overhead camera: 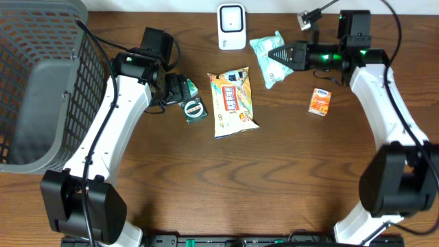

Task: Scan the item barcode
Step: 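Carry the wipes pack up and hold it under the scanner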

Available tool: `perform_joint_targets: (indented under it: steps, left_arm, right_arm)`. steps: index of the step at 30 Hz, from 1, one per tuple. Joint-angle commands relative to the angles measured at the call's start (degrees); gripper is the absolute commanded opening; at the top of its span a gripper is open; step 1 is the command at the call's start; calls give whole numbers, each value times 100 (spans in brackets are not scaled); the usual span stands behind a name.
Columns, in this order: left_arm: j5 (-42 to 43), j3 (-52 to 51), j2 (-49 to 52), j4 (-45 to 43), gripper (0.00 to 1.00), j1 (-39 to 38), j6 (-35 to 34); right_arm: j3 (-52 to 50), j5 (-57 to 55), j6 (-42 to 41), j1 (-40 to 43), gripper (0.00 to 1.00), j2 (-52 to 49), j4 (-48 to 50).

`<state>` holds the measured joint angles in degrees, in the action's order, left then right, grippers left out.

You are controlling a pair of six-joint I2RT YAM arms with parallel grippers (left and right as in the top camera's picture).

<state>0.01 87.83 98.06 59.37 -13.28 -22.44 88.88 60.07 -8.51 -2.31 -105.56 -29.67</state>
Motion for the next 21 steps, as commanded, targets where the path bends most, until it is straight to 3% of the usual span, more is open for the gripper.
perform_joint_targets:
  steps: [1,8,21]
  left_arm:
    - [-66,48,-2,15,98,13,31]
    - [-66,48,-2,15,98,13,31]
    - [-66,48,-2,15,98,13,31]
  right_arm:
    - [22,155,-136,-297,1,188,48]
    - [22,155,-1829,-881,1,232,883]
    - [22,-516,-2791,-1263,1,232,1405]
